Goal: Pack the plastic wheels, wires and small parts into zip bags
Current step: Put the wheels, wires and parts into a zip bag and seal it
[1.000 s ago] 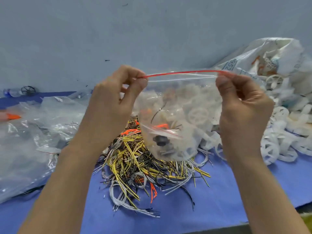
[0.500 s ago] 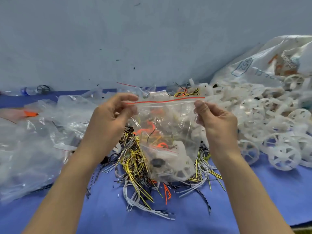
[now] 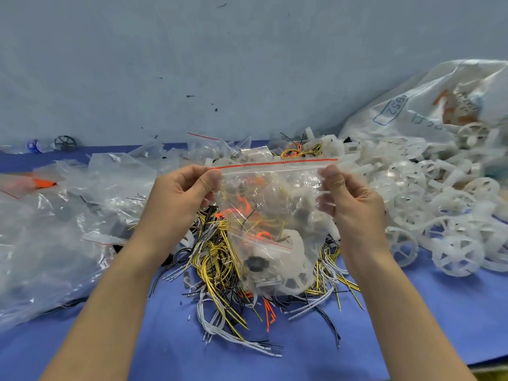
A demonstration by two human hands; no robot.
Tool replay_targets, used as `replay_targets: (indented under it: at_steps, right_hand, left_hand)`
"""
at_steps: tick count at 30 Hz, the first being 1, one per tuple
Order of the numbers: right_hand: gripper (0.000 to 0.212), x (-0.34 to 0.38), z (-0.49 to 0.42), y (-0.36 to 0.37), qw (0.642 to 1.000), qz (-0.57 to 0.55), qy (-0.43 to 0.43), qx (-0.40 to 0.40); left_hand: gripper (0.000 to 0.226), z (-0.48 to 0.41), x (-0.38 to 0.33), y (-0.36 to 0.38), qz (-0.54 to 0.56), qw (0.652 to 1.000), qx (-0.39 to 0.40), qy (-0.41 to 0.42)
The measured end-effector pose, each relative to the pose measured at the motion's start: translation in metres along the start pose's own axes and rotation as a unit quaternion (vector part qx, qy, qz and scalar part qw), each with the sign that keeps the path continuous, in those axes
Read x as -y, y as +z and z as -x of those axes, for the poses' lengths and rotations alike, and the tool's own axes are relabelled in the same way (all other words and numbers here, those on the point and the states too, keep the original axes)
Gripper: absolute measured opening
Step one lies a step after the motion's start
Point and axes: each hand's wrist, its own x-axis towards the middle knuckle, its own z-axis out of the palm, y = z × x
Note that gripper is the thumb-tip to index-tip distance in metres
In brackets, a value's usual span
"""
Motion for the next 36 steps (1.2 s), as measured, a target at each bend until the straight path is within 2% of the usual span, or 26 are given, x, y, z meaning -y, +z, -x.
replay_targets:
  at_steps: [4, 7, 10, 16, 22, 27, 29, 30, 32, 34, 36]
  right_hand:
    - [0.019, -0.004, 0.009, -0.003, 0.991, 0.041, 0.037, 0.123]
    - [0.022, -0.004, 0.013, 0.002, 0.991, 0.02, 0.042, 0.129]
    - [0.024, 0.0, 0.015, 0.008, 0.988, 0.01, 0.037, 0.147]
    - [0.022, 0.015, 0.01, 0.015, 0.991, -0.071, 0.008, 0.113]
    - [0.015, 0.027, 0.01, 0.017, 0.994, -0.078, -0.035, 0.063]
    - [0.006, 0.046, 0.007, 0.021, 0.986, -0.088, -0.116, 0.076]
    - [0.006, 0.042, 0.008, 0.023, 0.988, -0.069, -0.114, 0.084]
    - [0.006, 0.038, 0.008, 0.025, 0.989, -0.055, -0.105, 0.087]
    - [0.007, 0.028, 0.009, 0.027, 0.991, -0.016, -0.095, 0.09]
    - [0.007, 0.022, 0.008, 0.025, 0.991, 0.018, -0.106, 0.082]
    - [0.009, 0.02, 0.005, 0.021, 0.99, 0.032, -0.115, 0.078]
  left_hand:
    - [0.019, 0.001, 0.002, 0.008, 0.053, 0.997, -0.014, -0.046]
    - [0.031, 0.006, 0.0, 0.018, 0.161, 0.981, 0.055, -0.094]
    - [0.031, 0.011, -0.002, 0.033, 0.12, 0.986, 0.093, -0.07]
    - [0.022, 0.008, -0.017, 0.038, 0.158, 0.984, 0.072, -0.044]
    - [0.02, 0.007, -0.037, 0.029, 0.199, 0.977, 0.041, -0.067]
    - [0.018, 0.003, -0.063, 0.005, 0.058, 0.998, -0.013, 0.032]
    - [0.021, 0.0, -0.071, 0.0, -0.11, 0.987, -0.051, 0.11]
    - [0.025, 0.0, -0.076, 0.003, -0.214, 0.963, -0.046, 0.158]
    - [0.033, 0.003, -0.084, 0.021, -0.337, 0.914, 0.02, 0.224]
    - [0.034, 0.006, -0.086, 0.041, -0.368, 0.897, 0.097, 0.224]
    - [0.034, 0.005, -0.084, 0.053, -0.388, 0.886, 0.126, 0.222]
